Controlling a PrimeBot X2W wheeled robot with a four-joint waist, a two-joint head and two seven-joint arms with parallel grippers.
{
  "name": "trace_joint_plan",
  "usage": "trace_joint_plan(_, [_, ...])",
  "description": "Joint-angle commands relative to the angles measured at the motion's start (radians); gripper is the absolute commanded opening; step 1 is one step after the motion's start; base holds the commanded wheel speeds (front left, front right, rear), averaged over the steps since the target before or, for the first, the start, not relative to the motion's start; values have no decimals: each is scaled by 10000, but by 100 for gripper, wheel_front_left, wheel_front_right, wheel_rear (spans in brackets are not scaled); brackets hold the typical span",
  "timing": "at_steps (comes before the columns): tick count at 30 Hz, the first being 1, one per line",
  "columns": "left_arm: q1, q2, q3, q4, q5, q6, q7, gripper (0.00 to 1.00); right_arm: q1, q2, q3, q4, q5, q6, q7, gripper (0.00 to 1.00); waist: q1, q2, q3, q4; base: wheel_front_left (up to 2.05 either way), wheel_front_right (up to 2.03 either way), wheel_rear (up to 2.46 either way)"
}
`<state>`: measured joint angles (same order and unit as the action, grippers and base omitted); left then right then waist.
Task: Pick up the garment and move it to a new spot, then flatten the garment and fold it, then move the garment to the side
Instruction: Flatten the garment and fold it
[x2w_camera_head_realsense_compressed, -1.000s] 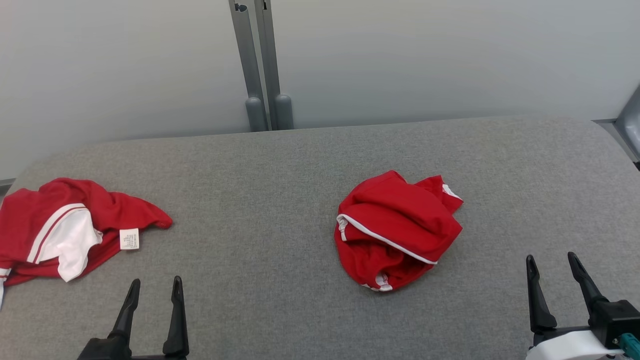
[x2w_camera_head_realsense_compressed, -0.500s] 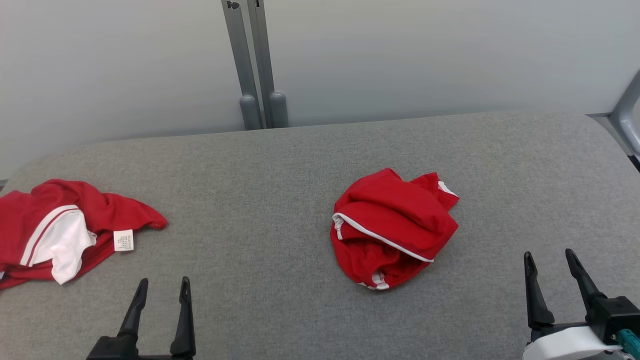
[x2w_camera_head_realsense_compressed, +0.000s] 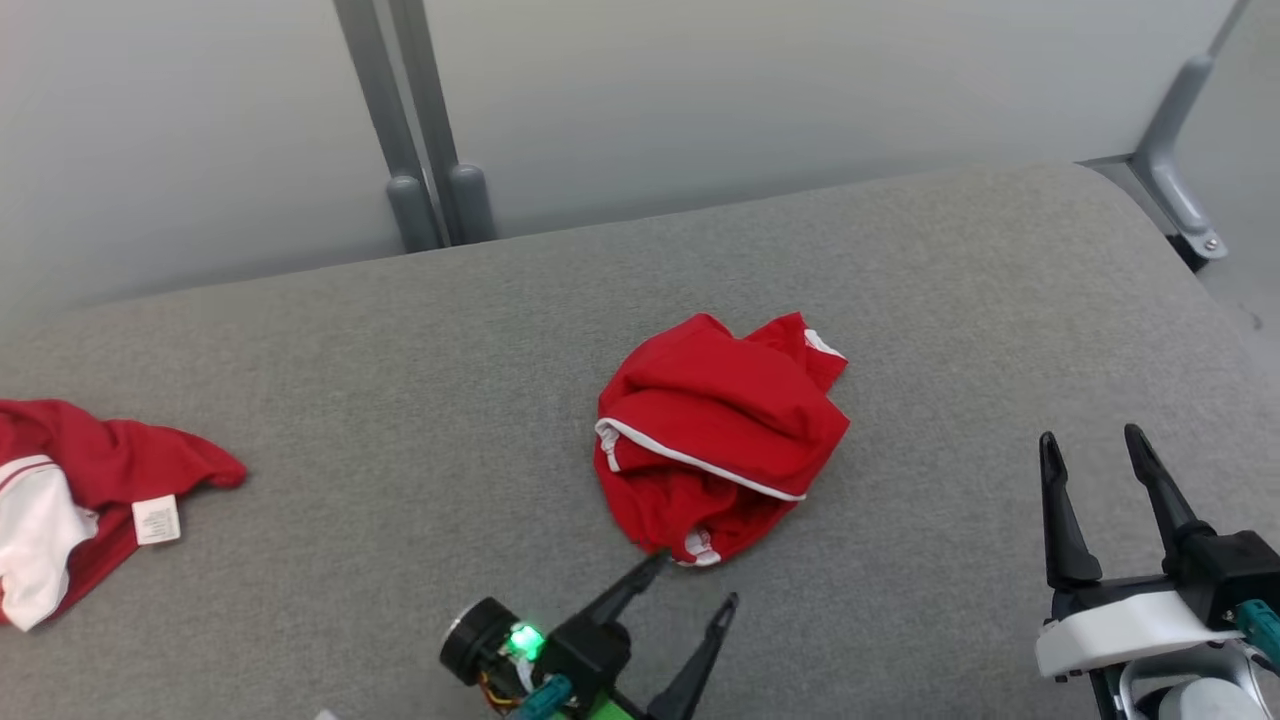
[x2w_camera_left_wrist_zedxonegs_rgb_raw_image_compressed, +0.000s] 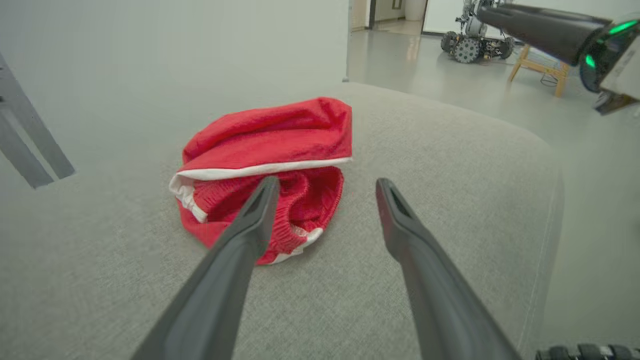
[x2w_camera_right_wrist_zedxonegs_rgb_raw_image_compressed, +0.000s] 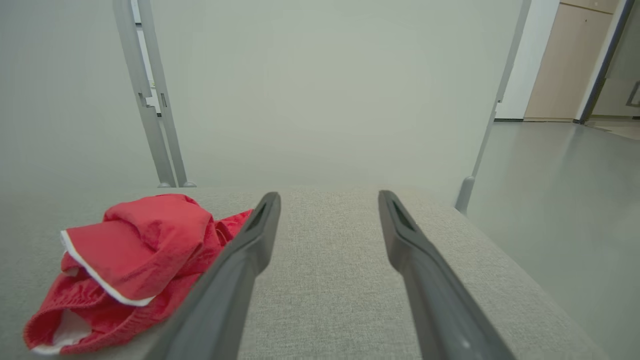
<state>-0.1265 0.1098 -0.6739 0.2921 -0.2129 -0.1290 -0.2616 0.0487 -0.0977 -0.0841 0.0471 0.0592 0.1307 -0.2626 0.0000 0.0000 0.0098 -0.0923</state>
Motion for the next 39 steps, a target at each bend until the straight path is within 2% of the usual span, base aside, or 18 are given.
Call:
trace_joint_plan(1, [-507,28,-437,493,-255,-10,144,100,-223,-15,-58,-105,74,1,-35,100,0,0,545,-783,0,0,0])
trace_joint_plan(5, [-1649,-24,-1284,2018,-505,0,419,100,-405,87,-151,-170,157,1,-33,100,0,0,1024,-1416,0,0,0])
trace_joint_plan(12, [-2758,-217,-1277,4031,-911,0,228,100,-429,269,-634,-171,221,1,-33,100,0,0,1311,-1994,0,0,0])
trace_joint_plan(15, [-2960,-245,-1203,4821,-866,229,190,100,-417,323,-745,-175,243,1,-33,100,0,0,1297,-2089,0,0,0])
trace_joint_plan(16, [-2985,-250,-1185,5062,-896,275,237,85,-423,332,-777,-178,238,1,-33,100,0,0,1278,-2111,0,0,0])
trace_joint_plan(17, [-3045,-257,-1114,5325,-965,396,280,35,-426,337,-795,-180,230,1,-33,100,0,0,1252,-2127,0,0,0])
trace_joint_plan(18, [-3103,-263,-1034,5515,-1047,459,300,5,-449,347,-803,-176,224,1,-33,100,0,0,1231,-2135,0,0,0])
trace_joint_plan(19, [-3142,-279,-935,5726,-1164,501,341,0,-480,364,-803,-175,230,1,-33,100,0,0,1186,-2140,0,0,0])
trace_joint_plan(23, [-3462,-381,-366,5707,-2036,296,355,0,-448,386,-768,-197,206,1,-33,100,0,0,1084,-2039,0,0,0])
trace_joint_plan(25, [-3733,-490,-65,5140,-2689,122,270,0,-376,394,-759,-187,207,1,-33,100,0,0,1040,-1917,0,0,0])
trace_joint_plan(29, [-3979,-538,719,3428,-4697,-9,194,0,-297,392,-720,-145,203,1,-33,100,0,0,958,-1697,0,0,0])
trace_joint_plan(36, [-4063,-578,2127,877,-7728,-6,196,0,-196,256,-679,-100,272,1,-33,100,0,0,766,-1438,0,0,0])
trace_joint_plan(39, [-3635,-569,2609,381,-8457,302,270,0,-79,225,-726,-88,288,1,-33,100,0,0,621,-1327,0,0,0])
